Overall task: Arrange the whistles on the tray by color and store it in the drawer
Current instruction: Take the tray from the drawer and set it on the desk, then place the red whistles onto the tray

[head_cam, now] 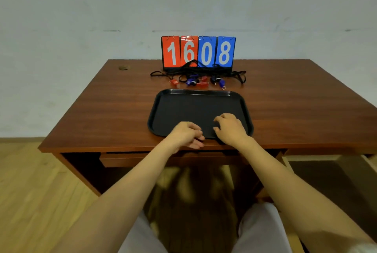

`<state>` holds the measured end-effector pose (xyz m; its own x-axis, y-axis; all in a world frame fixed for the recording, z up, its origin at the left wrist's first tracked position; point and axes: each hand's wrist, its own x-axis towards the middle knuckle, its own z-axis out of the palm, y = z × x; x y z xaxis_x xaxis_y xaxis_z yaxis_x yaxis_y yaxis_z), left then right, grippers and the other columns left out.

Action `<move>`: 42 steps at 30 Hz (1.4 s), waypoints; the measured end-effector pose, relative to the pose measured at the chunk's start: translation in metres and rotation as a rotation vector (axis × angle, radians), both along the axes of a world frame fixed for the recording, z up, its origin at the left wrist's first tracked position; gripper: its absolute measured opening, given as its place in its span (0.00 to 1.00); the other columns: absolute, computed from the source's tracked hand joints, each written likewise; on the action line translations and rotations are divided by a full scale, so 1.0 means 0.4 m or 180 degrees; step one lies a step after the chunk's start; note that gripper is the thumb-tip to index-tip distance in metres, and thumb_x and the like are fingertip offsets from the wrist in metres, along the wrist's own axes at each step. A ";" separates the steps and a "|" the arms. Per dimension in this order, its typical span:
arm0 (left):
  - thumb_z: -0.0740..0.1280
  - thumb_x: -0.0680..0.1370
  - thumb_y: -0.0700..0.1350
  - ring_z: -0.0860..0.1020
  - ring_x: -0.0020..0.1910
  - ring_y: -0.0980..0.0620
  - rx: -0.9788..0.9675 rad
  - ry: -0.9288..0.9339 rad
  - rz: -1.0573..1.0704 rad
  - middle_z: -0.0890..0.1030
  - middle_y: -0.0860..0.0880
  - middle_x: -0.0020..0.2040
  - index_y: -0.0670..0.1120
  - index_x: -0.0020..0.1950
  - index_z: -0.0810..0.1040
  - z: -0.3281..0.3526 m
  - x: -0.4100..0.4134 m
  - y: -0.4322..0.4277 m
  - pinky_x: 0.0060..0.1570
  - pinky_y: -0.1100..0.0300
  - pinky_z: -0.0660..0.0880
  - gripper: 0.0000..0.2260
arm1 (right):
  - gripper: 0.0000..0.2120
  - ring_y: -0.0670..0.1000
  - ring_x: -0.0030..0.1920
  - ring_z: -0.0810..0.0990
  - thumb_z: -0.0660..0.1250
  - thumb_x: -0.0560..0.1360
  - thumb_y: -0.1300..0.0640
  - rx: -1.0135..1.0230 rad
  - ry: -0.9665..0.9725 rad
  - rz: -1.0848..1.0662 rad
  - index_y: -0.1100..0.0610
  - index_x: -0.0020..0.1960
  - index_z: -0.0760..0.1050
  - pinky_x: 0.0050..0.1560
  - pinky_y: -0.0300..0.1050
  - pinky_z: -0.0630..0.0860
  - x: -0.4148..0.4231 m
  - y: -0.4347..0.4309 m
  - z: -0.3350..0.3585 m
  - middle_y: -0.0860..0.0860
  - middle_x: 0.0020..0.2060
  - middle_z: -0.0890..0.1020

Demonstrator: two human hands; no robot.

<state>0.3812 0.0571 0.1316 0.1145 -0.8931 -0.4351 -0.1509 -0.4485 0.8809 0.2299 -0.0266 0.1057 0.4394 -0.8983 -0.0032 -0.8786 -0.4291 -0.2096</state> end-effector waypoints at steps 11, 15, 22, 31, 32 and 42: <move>0.51 0.82 0.49 0.62 0.72 0.41 -0.0252 -0.3602 -0.0633 0.62 0.43 0.75 0.44 0.74 0.63 -0.100 0.150 -0.026 0.69 0.48 0.63 0.21 | 0.23 0.54 0.75 0.58 0.53 0.81 0.49 0.0329 -0.0079 -0.0235 0.52 0.75 0.61 0.73 0.53 0.59 -0.083 -0.019 -0.042 0.52 0.75 0.61; 0.53 0.81 0.49 0.63 0.69 0.40 -0.0068 -0.3596 -0.0612 0.64 0.43 0.72 0.44 0.72 0.64 -0.090 0.137 -0.027 0.66 0.47 0.65 0.20 | 0.23 0.54 0.76 0.57 0.53 0.82 0.48 0.0464 -0.0045 -0.0128 0.51 0.76 0.60 0.73 0.52 0.58 -0.091 -0.035 -0.028 0.51 0.76 0.60; 0.57 0.80 0.50 0.65 0.68 0.41 -0.0092 -0.3504 -0.0636 0.67 0.43 0.69 0.45 0.70 0.67 -0.067 0.153 -0.078 0.64 0.46 0.68 0.20 | 0.21 0.58 0.69 0.66 0.58 0.80 0.49 0.0575 0.0134 -0.0176 0.52 0.72 0.65 0.65 0.56 0.70 -0.061 -0.086 -0.004 0.54 0.70 0.67; 0.52 0.81 0.58 0.49 0.77 0.43 0.0069 -0.3341 -0.0920 0.52 0.46 0.78 0.51 0.77 0.55 -0.088 0.190 -0.237 0.74 0.39 0.51 0.26 | 0.26 0.55 0.76 0.55 0.59 0.80 0.50 0.0595 -0.0162 0.0076 0.52 0.76 0.58 0.72 0.53 0.60 0.082 -0.220 -0.007 0.54 0.75 0.60; 0.53 0.81 0.58 0.51 0.76 0.42 0.0043 -0.3362 -0.0917 0.53 0.46 0.78 0.51 0.76 0.56 -0.088 0.198 -0.250 0.73 0.39 0.52 0.26 | 0.25 0.55 0.75 0.56 0.58 0.80 0.49 0.0615 -0.0057 0.0070 0.53 0.75 0.59 0.72 0.53 0.60 0.097 -0.237 -0.009 0.54 0.75 0.60; 0.62 0.79 0.52 0.68 0.68 0.46 -0.0285 -0.3112 -0.0828 0.68 0.47 0.70 0.48 0.69 0.70 -0.075 0.256 -0.393 0.65 0.47 0.70 0.20 | 0.14 0.55 0.60 0.73 0.59 0.79 0.53 0.0176 -0.0333 0.0120 0.57 0.62 0.73 0.56 0.50 0.73 0.205 -0.396 0.029 0.54 0.59 0.75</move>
